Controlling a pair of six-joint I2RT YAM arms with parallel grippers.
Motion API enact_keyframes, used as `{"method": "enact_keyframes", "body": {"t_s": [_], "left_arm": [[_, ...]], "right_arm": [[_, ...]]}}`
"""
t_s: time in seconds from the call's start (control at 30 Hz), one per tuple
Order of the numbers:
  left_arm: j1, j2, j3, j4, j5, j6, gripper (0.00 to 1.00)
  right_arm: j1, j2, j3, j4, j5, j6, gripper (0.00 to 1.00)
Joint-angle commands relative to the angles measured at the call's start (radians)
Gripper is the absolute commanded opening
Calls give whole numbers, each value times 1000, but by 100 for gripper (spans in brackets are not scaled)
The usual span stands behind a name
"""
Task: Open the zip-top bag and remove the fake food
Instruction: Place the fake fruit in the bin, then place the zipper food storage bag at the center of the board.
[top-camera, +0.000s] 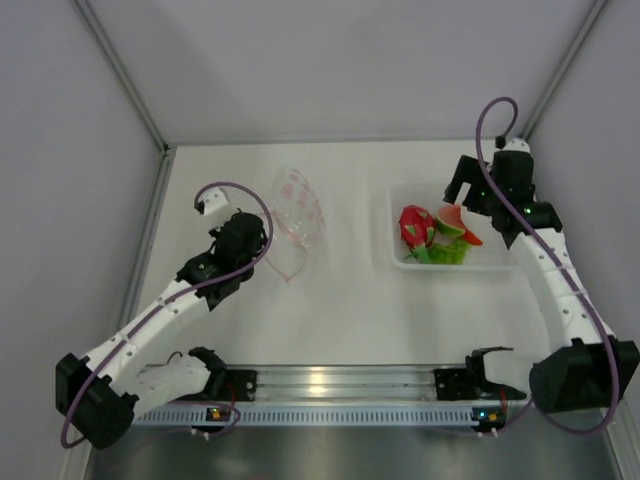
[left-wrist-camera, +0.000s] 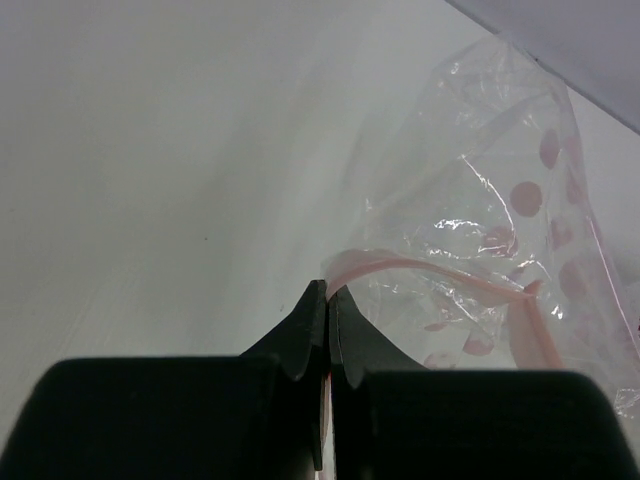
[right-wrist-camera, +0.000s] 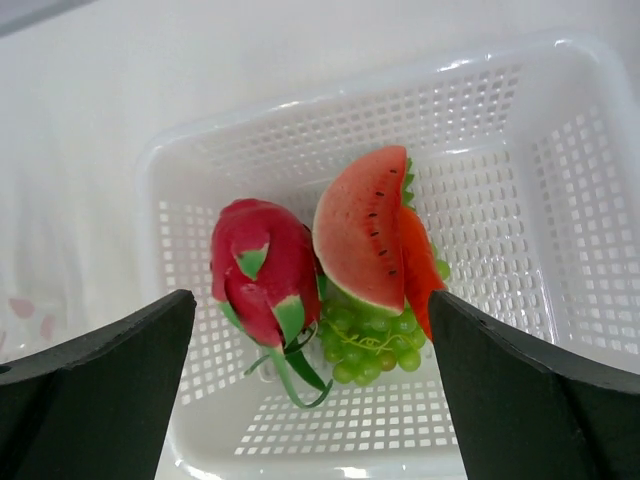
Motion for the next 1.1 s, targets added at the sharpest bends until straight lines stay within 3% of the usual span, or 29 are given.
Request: {"method": "enact_keyframes", "body": {"t_s": [0.0, 0.1, 0.3, 0.4, 0.57, 0.63, 0.9, 1.0, 1.07], "left_arm": [[16, 50, 81, -15, -77, 78, 0], [50, 103, 121, -21, -80, 120, 0], [133, 197, 193, -57, -100, 154, 0], [196, 216, 196, -52, 23, 121, 0], [404, 277, 126, -5, 349, 58, 0], [467, 292, 102, 29, 394, 45, 0], [552, 438, 64, 134, 509, 15, 1], [563, 508, 72, 172, 581, 18, 14], [563, 542, 73, 184, 649, 20, 32]], "right_arm": [[19, -104, -35, -33, -50, -25, 99], [25, -188, -87, -19, -178, -47, 99], [31, -346, -210, -10, -259, -47, 99], [31, -397, -257, -4, -297, -53, 99], [31, -429, -302, 15, -360, -51, 99], [30, -437, -306, 21, -380, -47, 99], [33, -460, -325, 32, -460, -42, 99], [33, -477, -349, 42, -477, -31, 99], [33, -489, -357, 44, -472, -28, 99]]}}
